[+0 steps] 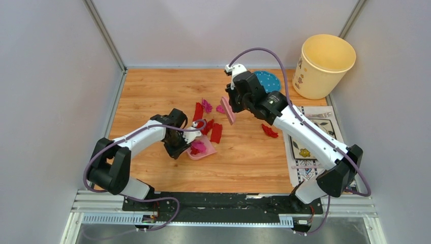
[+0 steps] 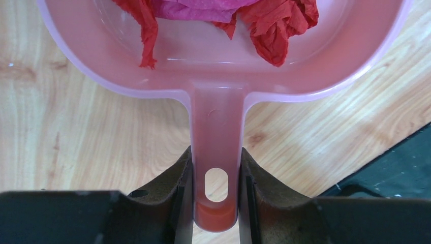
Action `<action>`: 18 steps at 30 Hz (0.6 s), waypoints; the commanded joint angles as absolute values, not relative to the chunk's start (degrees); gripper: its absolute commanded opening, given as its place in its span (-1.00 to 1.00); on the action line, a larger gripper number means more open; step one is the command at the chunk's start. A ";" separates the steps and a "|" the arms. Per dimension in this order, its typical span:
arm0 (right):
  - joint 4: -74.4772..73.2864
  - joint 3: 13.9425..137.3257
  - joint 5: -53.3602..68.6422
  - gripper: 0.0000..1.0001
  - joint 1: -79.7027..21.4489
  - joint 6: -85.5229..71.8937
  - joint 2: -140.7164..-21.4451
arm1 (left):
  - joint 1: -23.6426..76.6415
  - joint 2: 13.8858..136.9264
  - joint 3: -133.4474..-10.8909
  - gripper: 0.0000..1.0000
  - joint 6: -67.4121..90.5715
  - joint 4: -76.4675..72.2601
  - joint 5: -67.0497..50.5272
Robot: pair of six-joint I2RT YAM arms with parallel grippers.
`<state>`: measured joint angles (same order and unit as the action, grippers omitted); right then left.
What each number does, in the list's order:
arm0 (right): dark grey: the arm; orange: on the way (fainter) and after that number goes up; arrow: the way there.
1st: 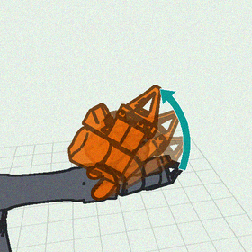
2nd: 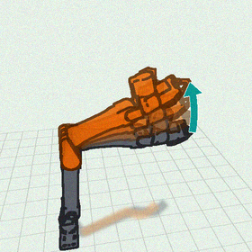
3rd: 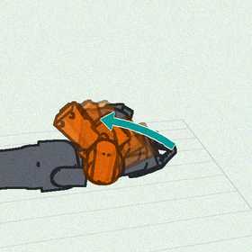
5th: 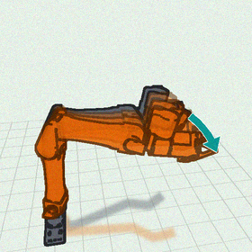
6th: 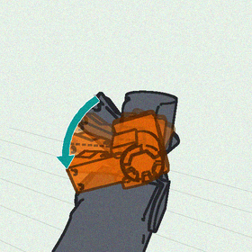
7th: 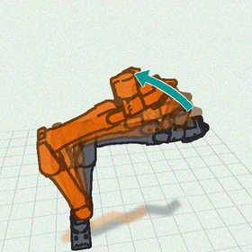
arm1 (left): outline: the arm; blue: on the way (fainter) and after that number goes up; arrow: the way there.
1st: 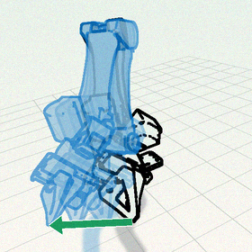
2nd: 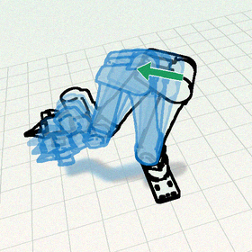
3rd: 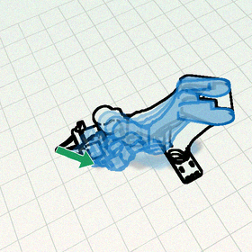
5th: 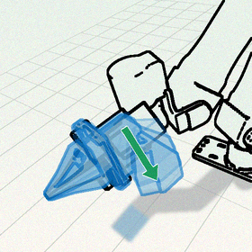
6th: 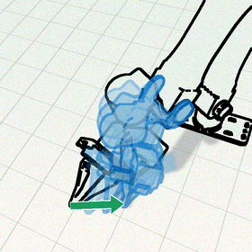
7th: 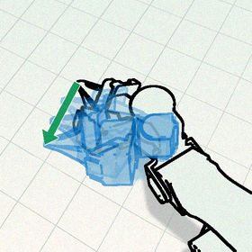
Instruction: Sweep away the paper scraps from the table
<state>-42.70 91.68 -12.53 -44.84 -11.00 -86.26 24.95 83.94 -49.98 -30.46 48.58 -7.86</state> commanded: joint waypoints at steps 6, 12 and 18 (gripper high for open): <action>-44.90 90.09 -0.98 -1.00 -43.33 3.33 -82.80 | 25.84 80.95 -56.06 0.68 -26.10 58.18 -14.49; -51.05 92.28 13.43 -1.00 -42.10 12.55 -81.83 | 25.84 77.09 -64.92 0.68 -31.09 64.50 -21.78; -51.78 92.99 32.41 -1.00 -41.92 17.14 -81.12 | 25.93 69.36 -77.25 0.72 -34.37 60.14 -36.81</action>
<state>-51.48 90.39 16.91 -41.91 11.31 -83.72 25.78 77.03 -70.43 -31.27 63.75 -23.83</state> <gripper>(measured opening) 0.093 0.844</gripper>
